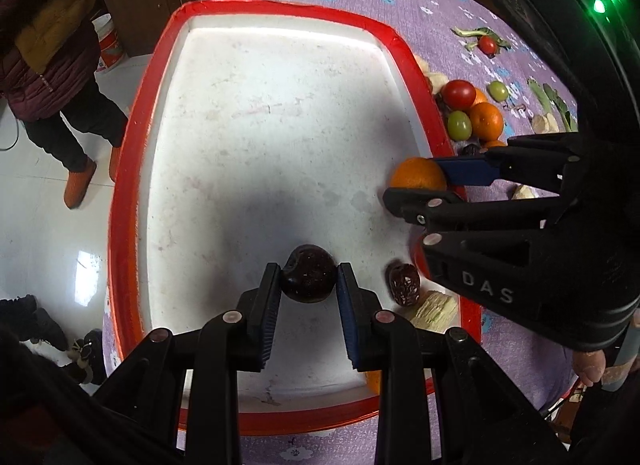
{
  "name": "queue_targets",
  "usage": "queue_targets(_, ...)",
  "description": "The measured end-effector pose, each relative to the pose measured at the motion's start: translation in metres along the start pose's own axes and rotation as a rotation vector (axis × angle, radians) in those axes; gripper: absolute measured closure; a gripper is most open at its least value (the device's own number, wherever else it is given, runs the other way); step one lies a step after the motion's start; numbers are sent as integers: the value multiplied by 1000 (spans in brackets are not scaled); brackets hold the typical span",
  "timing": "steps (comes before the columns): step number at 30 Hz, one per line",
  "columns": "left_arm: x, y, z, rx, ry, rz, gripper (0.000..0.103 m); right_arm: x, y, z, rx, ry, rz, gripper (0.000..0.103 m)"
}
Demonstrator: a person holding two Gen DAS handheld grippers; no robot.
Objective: Organize fruits
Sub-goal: 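Carry the date with the left tool over the tray while the right tool carries the orange there, then open the left tool to drop the date while the right tool releases the orange into the tray, then grasp the white chunk with the left tool while the right tool grasps a dark date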
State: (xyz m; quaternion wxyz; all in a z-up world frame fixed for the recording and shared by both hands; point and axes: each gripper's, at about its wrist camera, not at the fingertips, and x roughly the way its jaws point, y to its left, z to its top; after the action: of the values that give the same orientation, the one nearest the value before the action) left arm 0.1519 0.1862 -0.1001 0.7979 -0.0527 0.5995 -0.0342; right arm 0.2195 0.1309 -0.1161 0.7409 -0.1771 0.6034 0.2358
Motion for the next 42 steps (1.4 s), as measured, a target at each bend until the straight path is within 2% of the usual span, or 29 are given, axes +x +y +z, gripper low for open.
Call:
queue_targets(8, -1, 1, 0, -12, -3, 3, 77, 0, 0, -3, 11, -19, 4, 67)
queue_targets(11, 0, 2, 0, -27, -5, -5, 76, -2, -4, -4, 29, -28, 37, 66)
queue_targets(12, -1, 3, 0, -31, -4, -7, 74, -4, -7, -5, 41, -32, 50, 61)
queue_targets(15, -5, 0, -2, -32, -8, 10, 62, -21, -14, -11, 68, -69, 75, 57)
queue_targets(18, -19, -10, -4, -14, -41, 22, 58, -46, -22, -23, 91, -115, 89, 44)
queue_targets(20, -33, -19, -6, 1, -78, 19, 52, -64, -30, -35, 112, -151, 116, 40)
queue_targets(26, -60, -64, -19, 96, -153, -8, 49, -110, -73, -98, 232, -243, 136, 33)
queue_targets(34, -46, -145, -37, 243, -91, -71, 49, -99, -126, -195, 387, -186, 107, 33)
queue_targets(38, -32, -172, -39, 236, -60, -95, 49, -97, -147, -234, 445, -201, 116, 33)
queue_targets(42, -24, -186, -37, 201, -51, -105, 49, -100, -160, -253, 473, -225, 102, 33)
